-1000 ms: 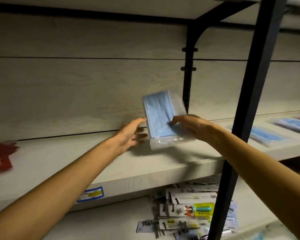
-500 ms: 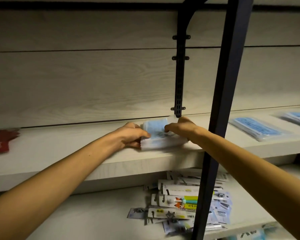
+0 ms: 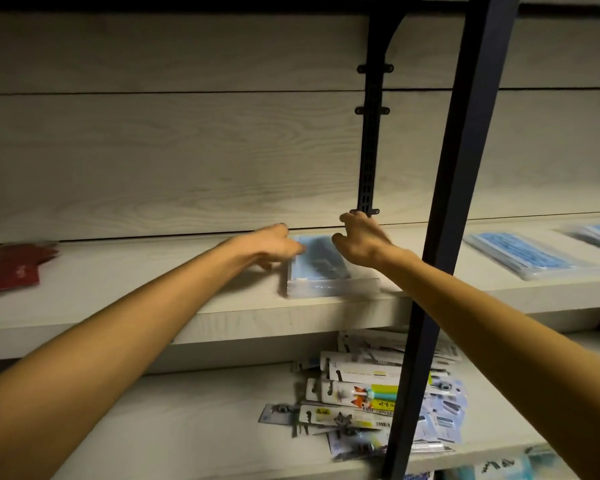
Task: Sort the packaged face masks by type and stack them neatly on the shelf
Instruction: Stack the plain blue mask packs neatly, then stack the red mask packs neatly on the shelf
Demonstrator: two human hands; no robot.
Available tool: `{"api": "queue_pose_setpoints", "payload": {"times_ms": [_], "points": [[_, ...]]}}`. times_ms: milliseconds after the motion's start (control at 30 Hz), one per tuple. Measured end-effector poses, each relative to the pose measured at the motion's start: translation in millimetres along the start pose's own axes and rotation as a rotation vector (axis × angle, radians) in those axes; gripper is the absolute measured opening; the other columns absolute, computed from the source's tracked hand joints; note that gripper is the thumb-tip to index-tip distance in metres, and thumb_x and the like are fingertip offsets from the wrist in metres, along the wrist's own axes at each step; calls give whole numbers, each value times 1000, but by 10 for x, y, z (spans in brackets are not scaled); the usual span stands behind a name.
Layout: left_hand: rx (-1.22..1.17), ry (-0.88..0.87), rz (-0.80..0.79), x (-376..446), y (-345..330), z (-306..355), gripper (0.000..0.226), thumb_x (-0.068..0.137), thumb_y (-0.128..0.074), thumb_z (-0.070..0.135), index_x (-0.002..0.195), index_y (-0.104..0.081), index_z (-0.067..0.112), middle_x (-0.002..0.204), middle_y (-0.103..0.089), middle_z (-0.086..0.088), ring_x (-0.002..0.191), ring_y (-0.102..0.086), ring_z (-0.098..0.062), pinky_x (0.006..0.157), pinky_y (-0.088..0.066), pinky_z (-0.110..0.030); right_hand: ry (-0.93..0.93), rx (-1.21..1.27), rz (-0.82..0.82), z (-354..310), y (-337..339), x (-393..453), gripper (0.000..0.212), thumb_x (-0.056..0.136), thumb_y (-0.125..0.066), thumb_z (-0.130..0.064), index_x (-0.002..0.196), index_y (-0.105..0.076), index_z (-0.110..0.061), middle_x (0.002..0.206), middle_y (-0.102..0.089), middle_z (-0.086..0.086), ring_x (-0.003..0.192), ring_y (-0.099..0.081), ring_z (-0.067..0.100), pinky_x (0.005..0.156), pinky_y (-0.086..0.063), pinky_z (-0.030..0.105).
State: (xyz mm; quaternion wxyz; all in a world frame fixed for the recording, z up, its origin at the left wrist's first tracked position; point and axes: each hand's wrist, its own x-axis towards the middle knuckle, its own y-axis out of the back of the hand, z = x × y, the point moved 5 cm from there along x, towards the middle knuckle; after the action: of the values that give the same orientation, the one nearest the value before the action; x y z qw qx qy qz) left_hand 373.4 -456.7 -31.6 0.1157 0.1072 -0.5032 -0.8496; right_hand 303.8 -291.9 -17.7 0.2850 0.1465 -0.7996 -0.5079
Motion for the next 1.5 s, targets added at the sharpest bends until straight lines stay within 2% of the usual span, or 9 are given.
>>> {"api": "queue_pose_setpoints", "payload": {"times_ms": [100,367,633,800,867,967,1067,1333,1500], "points": [[200,-78,78,92,-96,146,61,101,-45,33,155,-29,9,161,-34,-13,144,-38,-29,115,-35,-36,63,-114,-123,-44,-197,137,42,100,-42,-28,135,-53,-7,143,-47,16,133,-41,35,105,-42,46],[163,-122,37,239,-635,-66,60,109,-19,42,161,-7,14,170,0,-2,156,1,-15,124,1,-28,58,-34,-163,183,-688,249,45,105,-27,-35,144,-42,-18,152,-41,6,140,-34,26,113,-32,51],[107,-105,43,210,-639,-93,61,108,-17,48,162,-5,22,169,2,5,156,-1,-13,124,-3,-32,65,-39,-181,242,-789,308,49,106,-24,-37,150,-36,-20,158,-34,3,146,-27,24,119,-23,49],[-371,-63,147,133,-326,-182,64,105,-44,43,160,-23,19,167,-19,5,152,-20,-11,117,-11,-18,-1,53,-265,244,-642,396,38,105,-36,-35,130,-57,-15,145,-51,15,125,-49,29,109,-37,41],[-173,-100,191,63,-143,-305,63,106,-38,47,161,-21,20,169,-13,5,154,-12,-11,118,-7,-20,7,16,-246,206,-513,453,39,105,-38,-35,129,-57,-10,142,-51,19,125,-48,31,106,-39,42],[231,-114,219,-23,58,-576,68,105,-25,56,162,-14,21,170,-4,2,156,-5,-16,123,-4,-31,99,-174,-178,-51,-404,486,51,106,-34,-43,149,-41,-17,161,-29,9,150,-17,31,119,-21,52],[419,-93,248,-162,232,-911,69,103,-20,60,161,-13,23,170,-1,-1,156,-4,-21,124,-3,-39,194,-192,-139,-560,-518,497,55,105,-33,-47,152,-37,-18,164,-23,7,154,-4,27,119,-14,52],[634,90,349,-791,1113,-2302,66,102,-29,60,150,-42,17,164,-27,-11,147,-31,-31,119,-24,-46,384,-57,-199,-2262,-1330,420,59,100,-49,-48,149,-41,-16,153,-43,10,142,-33,31,113,-32,43],[499,347,505,-1232,1843,-3448,59,101,-39,57,140,-49,15,147,-48,-11,132,-48,-33,107,-40,-43,436,13,-223,-3275,-1655,431,52,97,-53,-48,135,-57,-13,138,-59,13,126,-53,34,101,-45,41]]}}
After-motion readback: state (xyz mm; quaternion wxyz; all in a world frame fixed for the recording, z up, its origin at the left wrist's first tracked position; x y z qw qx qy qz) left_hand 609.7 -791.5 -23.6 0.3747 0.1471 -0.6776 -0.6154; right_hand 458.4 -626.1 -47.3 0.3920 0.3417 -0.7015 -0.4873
